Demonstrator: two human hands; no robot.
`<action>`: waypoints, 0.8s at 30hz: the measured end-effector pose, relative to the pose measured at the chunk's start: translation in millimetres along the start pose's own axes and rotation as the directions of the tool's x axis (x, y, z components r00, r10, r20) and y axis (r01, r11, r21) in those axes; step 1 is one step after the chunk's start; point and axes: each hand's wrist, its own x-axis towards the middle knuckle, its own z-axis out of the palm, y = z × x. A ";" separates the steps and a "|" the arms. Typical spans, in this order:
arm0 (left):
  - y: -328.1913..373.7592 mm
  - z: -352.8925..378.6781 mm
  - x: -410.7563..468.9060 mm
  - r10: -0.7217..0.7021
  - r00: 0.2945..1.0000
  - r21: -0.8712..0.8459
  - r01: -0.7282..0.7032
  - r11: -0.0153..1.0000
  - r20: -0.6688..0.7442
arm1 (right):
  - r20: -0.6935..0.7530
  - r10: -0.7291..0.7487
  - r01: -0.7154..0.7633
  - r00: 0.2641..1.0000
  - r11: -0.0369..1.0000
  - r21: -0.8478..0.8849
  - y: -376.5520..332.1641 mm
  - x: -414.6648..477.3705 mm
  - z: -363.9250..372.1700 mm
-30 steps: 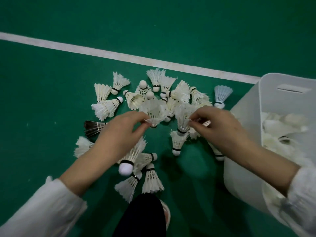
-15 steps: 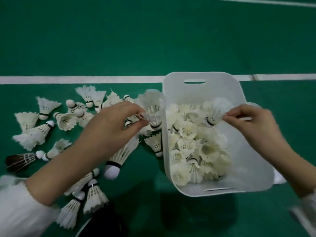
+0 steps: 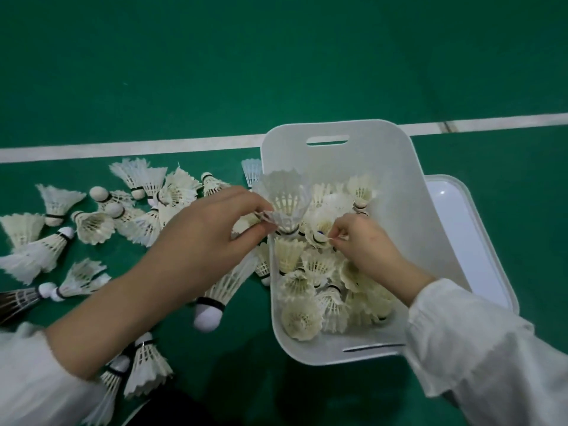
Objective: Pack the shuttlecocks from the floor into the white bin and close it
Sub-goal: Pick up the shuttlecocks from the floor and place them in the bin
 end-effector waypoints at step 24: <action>-24.9 -12.3 -19.9 -0.108 0.993 -0.101 0.102 0.990 -0.054 | -0.223 0.013 0.045 0.975 0.966 0.253 -41.8 18.4 -45.4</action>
